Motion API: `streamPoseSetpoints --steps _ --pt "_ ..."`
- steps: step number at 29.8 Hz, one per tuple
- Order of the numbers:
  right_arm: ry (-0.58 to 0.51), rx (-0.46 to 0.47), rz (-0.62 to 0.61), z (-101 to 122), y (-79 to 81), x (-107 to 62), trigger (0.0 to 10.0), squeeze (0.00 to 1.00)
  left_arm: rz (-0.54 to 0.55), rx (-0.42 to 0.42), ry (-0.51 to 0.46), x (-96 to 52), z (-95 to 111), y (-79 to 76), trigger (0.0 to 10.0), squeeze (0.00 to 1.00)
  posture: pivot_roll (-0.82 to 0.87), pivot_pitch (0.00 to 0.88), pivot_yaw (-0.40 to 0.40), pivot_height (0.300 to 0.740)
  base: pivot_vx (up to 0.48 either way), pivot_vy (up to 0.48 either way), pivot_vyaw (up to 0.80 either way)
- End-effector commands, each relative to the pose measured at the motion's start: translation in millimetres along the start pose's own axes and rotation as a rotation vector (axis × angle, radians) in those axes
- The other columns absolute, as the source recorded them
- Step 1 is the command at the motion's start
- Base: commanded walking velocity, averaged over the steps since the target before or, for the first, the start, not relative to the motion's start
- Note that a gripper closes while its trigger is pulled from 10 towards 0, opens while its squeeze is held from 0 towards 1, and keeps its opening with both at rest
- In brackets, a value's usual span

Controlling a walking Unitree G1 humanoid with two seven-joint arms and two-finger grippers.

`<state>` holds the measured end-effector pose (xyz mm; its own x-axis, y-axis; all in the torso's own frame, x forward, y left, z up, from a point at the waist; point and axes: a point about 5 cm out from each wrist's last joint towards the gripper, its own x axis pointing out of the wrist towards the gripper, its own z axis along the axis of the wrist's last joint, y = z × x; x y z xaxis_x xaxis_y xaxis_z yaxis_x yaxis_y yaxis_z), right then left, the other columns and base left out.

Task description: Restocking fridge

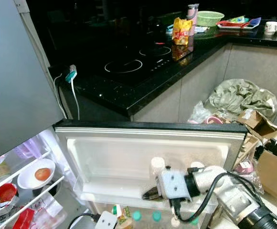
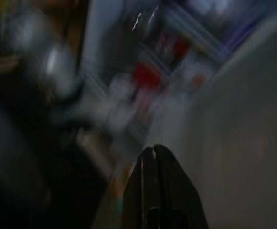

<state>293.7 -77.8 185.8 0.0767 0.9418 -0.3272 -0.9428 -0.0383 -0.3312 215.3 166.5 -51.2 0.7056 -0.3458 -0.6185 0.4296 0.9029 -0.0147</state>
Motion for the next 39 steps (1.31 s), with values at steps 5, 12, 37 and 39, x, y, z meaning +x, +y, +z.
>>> streamPoseSetpoints --steps 5,12,37,39 --pt "-0.402 -0.002 -0.102 88.9 -31.2 -40.8 10.0 0.0 -0.003 0.005 0.036 -3.7 -9.4 0.4 10.0 0.0 -0.06 0.121 0.065 0.74 0.0 0.0 0.0" --pt "-0.731 -0.001 -0.411 141.4 -71.6 -113.9 10.0 0.0 -0.005 0.006 0.036 -3.1 -9.1 -0.4 10.0 0.0 -0.06 0.112 0.064 0.74 0.0 0.0 0.0" --pt "0.032 0.718 -1.631 -148.5 16.3 -242.3 10.0 0.0 0.0 0.008 0.035 -3.8 -8.3 2.9 10.0 0.0 -0.05 0.12 0.074 0.74 0.0 0.0 0.0" --pt "0.049 0.732 -1.621 -155.8 22.0 -234.7 10.0 0.0 0.0 0.01 0.036 -3.8 -8.3 3.2 10.0 0.0 -0.05 0.12 0.075 0.74 0.0 0.0 0.0"
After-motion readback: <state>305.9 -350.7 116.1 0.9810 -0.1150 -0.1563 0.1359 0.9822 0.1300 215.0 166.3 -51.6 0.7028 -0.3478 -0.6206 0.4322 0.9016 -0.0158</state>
